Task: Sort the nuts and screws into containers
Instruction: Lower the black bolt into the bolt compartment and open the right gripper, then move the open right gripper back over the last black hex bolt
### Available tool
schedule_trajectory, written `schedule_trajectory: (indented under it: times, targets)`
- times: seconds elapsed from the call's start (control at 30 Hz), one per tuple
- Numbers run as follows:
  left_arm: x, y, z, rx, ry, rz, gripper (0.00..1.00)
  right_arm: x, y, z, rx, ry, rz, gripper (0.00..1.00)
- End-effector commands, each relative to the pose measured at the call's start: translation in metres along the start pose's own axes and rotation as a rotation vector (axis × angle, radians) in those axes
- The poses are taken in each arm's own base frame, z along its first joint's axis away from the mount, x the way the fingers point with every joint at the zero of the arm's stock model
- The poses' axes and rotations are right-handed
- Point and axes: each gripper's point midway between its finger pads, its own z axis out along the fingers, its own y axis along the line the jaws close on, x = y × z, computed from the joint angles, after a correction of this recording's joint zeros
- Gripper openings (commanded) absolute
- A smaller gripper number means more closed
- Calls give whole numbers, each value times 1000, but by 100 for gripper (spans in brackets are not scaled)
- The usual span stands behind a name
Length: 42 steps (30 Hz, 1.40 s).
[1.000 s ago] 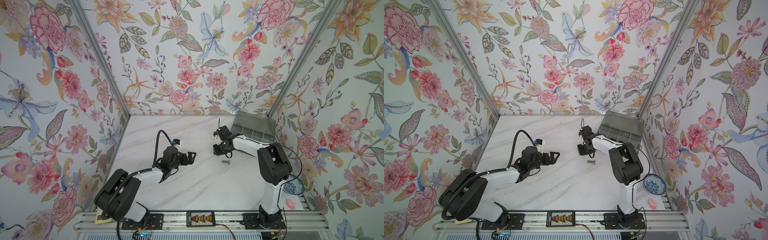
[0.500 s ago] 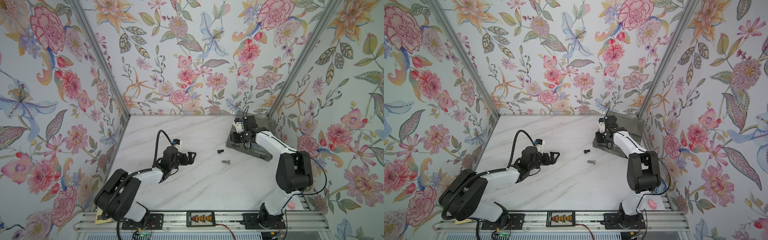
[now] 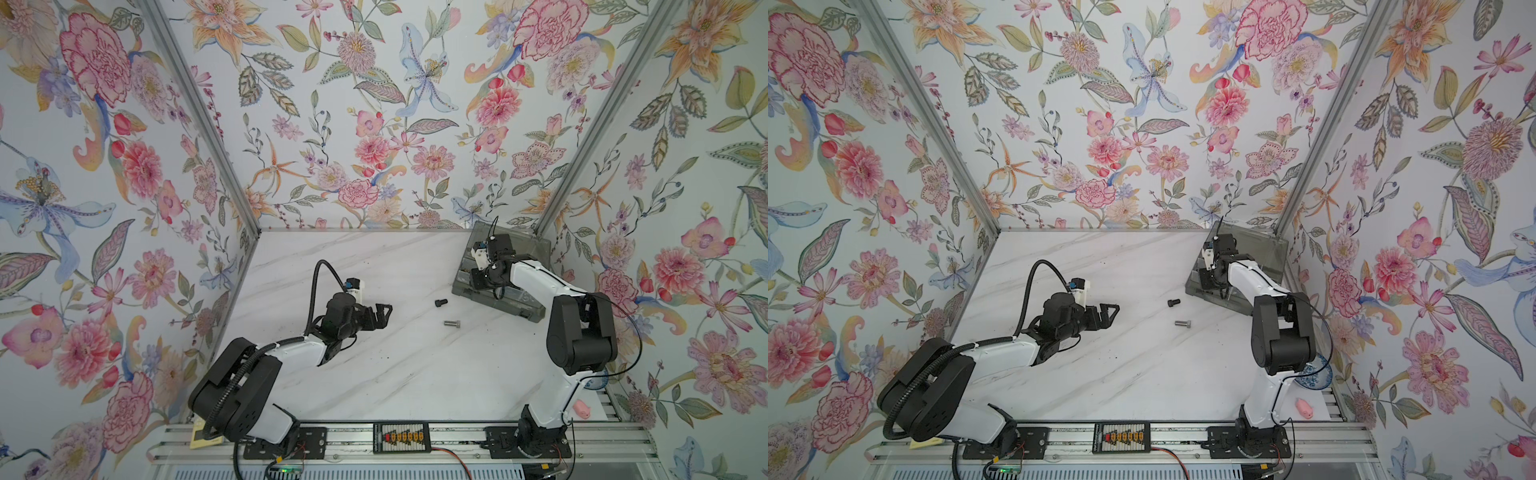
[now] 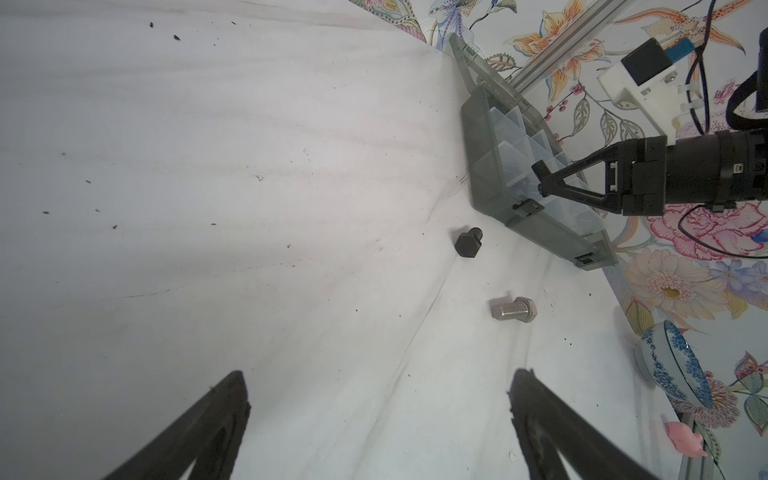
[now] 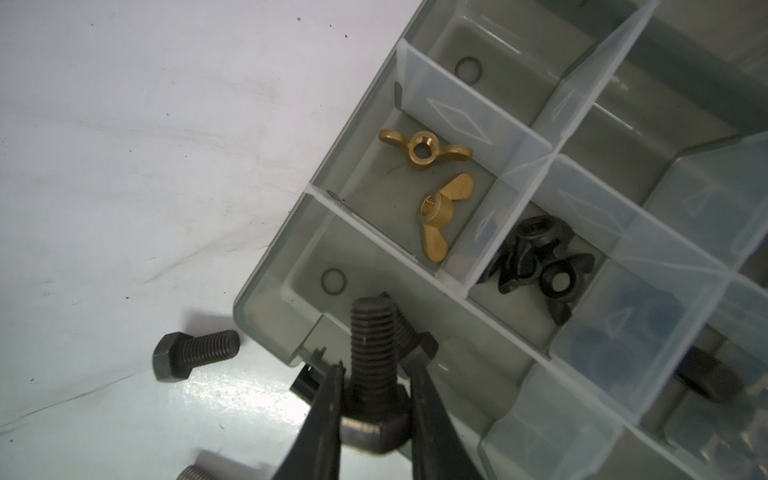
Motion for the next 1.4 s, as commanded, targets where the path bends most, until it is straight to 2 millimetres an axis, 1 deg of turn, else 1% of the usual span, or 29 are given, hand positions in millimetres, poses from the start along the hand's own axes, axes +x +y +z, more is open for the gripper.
schedule_trajectory:
  times: [0.0,0.13,0.17,0.27,0.47,0.63,0.73,0.87,0.97,1.1,1.23,1.37]
  targets:
    - [-12,-3,-2,9,-35,2,99,-6,-9,1,43,-1,-18,0]
    - [-12,-3,-3,7,-37,1,100,-4,-14,3,69,8,-24,0]
    - [-12,-3,-3,6,-37,3,99,-4,-15,3,75,10,-24,1]
    - [-12,-3,-3,4,-38,2,99,-4,-18,4,96,13,-23,8]
    - [-12,-3,-3,5,-37,1,99,0,-24,7,132,29,-28,18]
    - [-11,-2,-3,3,-35,2,99,3,-28,8,159,39,-30,37]
    - [-11,-2,-3,2,-36,1,99,1,-28,5,163,31,-30,42]
    - [-11,-2,-3,1,-36,0,100,-3,-28,-5,168,15,-27,44]
    - [-10,-1,-3,1,-35,0,99,-6,-22,-16,149,-12,-29,47]
    - [-11,-2,-4,2,-39,0,99,-10,-7,-34,99,-56,-29,49]
    - [-12,-3,-3,5,-39,-3,99,-8,18,-48,29,-84,-55,50]
    - [-10,-1,-3,-1,-37,-5,99,-2,42,-54,-22,-90,-86,52]
